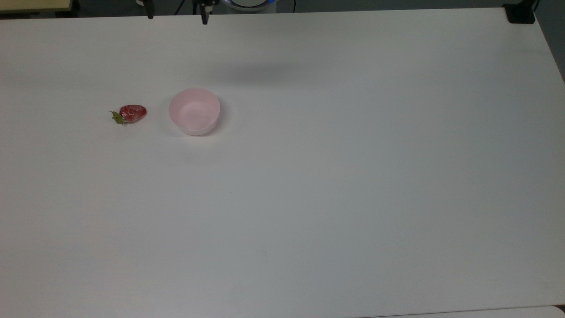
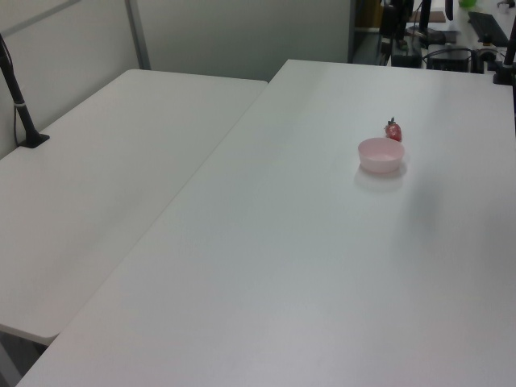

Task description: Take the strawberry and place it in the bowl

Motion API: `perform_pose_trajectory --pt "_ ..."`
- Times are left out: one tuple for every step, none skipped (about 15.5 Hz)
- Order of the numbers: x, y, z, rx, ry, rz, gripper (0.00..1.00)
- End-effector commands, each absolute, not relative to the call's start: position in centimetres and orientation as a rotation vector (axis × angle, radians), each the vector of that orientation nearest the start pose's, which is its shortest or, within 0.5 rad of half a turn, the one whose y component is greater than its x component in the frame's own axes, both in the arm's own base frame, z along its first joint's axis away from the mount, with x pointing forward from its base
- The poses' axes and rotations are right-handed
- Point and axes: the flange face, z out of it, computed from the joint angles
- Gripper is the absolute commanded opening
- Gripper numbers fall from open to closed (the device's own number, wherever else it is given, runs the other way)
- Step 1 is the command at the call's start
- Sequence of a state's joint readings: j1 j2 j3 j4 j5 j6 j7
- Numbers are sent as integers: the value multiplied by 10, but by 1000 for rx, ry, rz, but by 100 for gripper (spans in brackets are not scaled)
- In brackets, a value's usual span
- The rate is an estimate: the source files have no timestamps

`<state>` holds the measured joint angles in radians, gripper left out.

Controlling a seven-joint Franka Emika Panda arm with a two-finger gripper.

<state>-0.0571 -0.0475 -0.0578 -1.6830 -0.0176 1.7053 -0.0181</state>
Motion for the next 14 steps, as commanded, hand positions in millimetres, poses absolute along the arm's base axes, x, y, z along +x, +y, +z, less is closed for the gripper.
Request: perform_pose_trajectory --pt "534 -114 572 -3162 270 4 100" --pt "532 -131 567 -3159 320 -10 100" --pt "528 -149 551 -3151 371 13 100" --pt "525 -164 540 -3145 415 7 100" --pt "523 -180 523 -3136 473 14 100" --pt "521 -190 507 -3127 547 12 100" --pt "522 -198 493 -3114 632 -11 100" --pt "525 -204 477 -3096 735 -29 100" --pt "530 -211 467 -3067 866 -70 100" --pt "532 -220 454 -3028 1002 -85 100" --pt "534 -226 443 -2999 1094 -95 100" --pt "537 -228 430 -2982 1148 -102 100" --pt "539 -232 417 -2962 1205 -116 100" --pt "542 -233 406 -2937 1266 -148 100"
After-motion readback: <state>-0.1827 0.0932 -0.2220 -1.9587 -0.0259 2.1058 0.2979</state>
